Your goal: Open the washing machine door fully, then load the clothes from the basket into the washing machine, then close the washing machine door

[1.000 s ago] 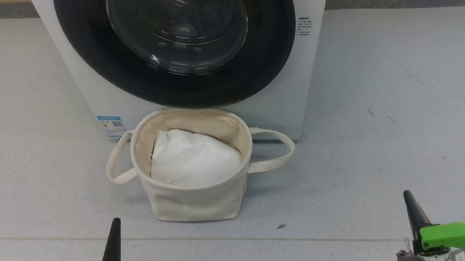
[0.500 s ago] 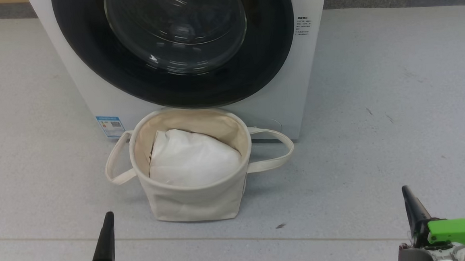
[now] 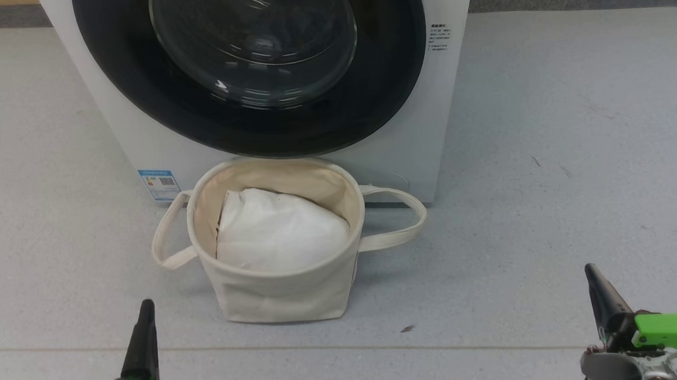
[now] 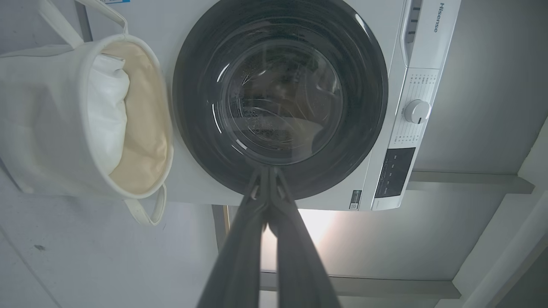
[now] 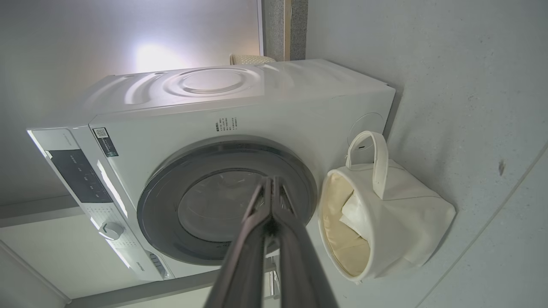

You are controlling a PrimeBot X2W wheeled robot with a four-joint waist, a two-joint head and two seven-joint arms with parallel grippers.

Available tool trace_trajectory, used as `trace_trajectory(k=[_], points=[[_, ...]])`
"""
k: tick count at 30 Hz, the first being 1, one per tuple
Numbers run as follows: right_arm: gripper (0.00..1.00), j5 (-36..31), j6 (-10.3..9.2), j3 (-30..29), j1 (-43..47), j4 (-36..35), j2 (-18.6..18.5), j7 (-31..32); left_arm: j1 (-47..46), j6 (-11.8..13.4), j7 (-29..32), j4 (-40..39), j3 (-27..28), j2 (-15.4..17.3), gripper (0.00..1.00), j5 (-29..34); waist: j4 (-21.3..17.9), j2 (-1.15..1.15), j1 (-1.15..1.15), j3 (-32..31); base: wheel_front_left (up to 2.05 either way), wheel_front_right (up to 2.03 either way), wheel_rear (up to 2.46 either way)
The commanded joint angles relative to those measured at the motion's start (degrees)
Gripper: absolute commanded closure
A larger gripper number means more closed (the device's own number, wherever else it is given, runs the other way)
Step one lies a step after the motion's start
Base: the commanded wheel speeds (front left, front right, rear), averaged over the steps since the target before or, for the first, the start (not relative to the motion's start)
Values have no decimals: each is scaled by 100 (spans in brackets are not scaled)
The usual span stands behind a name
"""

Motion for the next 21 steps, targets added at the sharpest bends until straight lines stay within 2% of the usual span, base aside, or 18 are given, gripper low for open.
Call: trace_trajectory(k=[1,21], points=[[100,35,0,103,-257,-184,-106,45,-250,-40,48,-225,204,79,100,-18,1,0,0,0,0,0,0],[100,12,0,75,-259,-182,-86,68,-250,-40,49,-225,205,79,100,-17,1,0,0,0,0,0,0]])
